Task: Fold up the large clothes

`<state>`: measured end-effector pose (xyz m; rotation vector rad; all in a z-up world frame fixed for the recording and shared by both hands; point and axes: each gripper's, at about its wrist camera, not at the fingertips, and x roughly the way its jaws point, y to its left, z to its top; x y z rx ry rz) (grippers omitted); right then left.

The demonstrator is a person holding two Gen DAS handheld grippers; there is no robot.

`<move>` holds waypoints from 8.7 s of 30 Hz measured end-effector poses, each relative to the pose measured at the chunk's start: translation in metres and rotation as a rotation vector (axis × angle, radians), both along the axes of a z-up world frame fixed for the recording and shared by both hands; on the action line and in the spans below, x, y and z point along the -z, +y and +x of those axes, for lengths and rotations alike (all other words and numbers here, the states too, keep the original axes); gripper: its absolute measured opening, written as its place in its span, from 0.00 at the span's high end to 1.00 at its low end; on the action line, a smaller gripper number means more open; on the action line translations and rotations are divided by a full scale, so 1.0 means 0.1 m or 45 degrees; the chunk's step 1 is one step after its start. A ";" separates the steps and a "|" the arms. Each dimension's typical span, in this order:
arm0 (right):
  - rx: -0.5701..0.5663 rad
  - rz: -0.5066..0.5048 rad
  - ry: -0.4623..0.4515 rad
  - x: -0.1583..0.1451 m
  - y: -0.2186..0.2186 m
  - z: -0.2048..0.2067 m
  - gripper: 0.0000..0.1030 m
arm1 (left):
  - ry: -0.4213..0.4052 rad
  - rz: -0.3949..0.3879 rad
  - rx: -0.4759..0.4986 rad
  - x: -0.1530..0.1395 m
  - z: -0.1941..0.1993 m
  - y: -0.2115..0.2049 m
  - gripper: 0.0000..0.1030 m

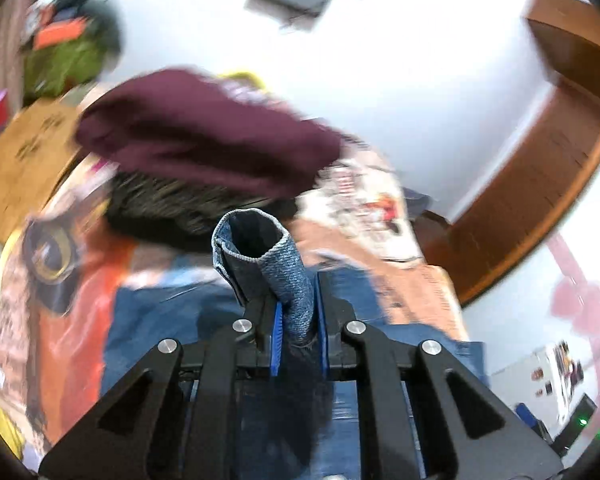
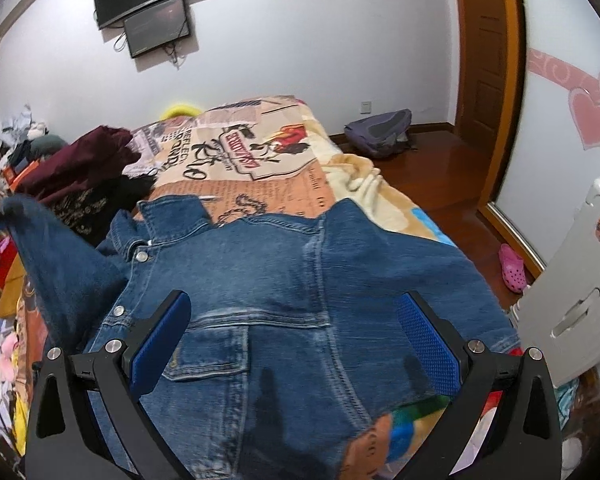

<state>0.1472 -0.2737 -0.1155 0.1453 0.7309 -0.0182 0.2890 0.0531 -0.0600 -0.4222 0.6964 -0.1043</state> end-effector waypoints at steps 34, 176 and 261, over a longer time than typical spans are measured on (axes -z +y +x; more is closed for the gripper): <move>0.364 0.280 0.186 0.43 -1.39 -0.31 0.00 | 0.112 0.497 0.663 0.53 -0.37 -2.27 0.34; -0.863 -0.005 0.218 -0.17 1.74 0.34 0.47 | 0.203 0.479 0.025 0.85 -1.06 0.30 0.12; -0.273 0.349 0.381 0.61 -0.08 1.38 0.76 | 0.483 -0.212 0.055 2.15 0.54 1.61 0.59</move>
